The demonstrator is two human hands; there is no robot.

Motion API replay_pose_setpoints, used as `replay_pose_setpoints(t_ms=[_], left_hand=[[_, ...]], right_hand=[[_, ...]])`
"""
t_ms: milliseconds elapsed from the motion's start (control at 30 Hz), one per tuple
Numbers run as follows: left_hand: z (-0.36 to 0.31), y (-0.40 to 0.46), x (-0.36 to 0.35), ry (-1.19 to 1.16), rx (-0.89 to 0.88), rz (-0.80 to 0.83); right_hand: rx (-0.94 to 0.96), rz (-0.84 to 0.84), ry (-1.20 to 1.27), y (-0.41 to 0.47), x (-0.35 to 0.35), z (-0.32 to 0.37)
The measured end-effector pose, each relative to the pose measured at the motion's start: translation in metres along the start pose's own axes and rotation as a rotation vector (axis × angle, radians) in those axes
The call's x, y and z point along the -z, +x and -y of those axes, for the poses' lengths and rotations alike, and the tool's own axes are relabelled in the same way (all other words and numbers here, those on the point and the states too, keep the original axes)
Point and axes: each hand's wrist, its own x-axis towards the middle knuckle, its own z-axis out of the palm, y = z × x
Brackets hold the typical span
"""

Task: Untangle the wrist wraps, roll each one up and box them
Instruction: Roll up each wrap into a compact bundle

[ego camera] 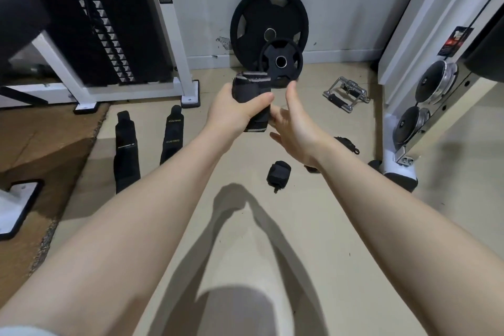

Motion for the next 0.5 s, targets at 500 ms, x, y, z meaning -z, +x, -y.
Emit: replay_pose_setpoints(t_ms=[500], left_hand=[[0.136, 0.062, 0.014, 0.134, 0.497, 0.069]], right_hand=[[-0.166, -0.456, -0.082, 0.101, 0.006, -0.145]])
